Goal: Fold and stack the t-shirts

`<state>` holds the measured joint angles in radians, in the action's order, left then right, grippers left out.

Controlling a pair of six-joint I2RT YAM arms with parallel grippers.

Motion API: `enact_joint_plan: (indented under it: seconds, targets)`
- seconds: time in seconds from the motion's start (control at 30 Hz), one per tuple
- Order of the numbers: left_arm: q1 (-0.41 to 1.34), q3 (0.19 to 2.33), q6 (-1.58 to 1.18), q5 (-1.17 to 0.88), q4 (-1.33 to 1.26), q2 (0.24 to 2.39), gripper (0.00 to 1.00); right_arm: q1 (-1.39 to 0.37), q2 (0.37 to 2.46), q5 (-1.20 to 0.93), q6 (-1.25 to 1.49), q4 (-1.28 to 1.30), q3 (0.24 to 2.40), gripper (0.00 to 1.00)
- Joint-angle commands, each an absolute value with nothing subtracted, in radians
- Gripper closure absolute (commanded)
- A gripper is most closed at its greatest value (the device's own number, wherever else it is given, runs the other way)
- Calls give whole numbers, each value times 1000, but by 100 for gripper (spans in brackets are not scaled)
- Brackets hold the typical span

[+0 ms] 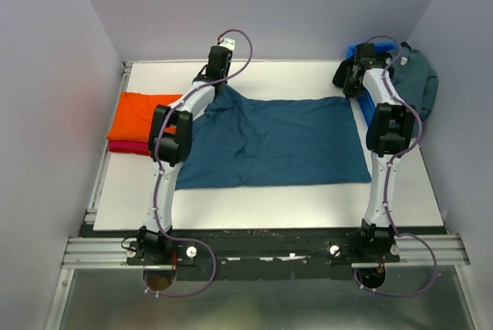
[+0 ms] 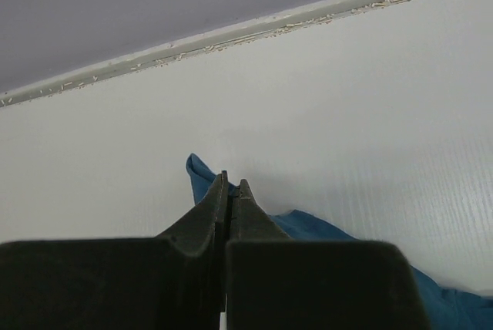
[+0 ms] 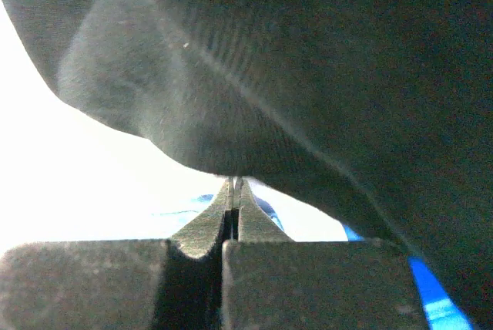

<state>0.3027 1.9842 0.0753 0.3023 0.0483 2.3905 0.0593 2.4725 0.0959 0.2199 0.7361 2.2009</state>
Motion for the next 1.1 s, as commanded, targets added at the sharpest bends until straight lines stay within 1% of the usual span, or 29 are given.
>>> enact_joint_plan:
  seconds: [0.0,0.13,0.33,0.47,0.73,1.07]
  targets:
    - [322,1987,68,311,44,2347,100,66,2353,114,215,707,2174,99]
    - [345,1951,92,348,25,2322,100,66,2309,101,225,715,2148,99]
    - [368,1930,140,417,40,2286,100,64,2247,97,247,706,2051,99]
    - [387,1870,176,460,14,2234,100,64,2217,92,259,698,2000,99]
    - [425,1818,244,569,12,2180,100,67,2145,126,276,713,1931,99]
    - [474,1668,308,678,-51,2074,100,81,2034,132,307,693,1772,99]
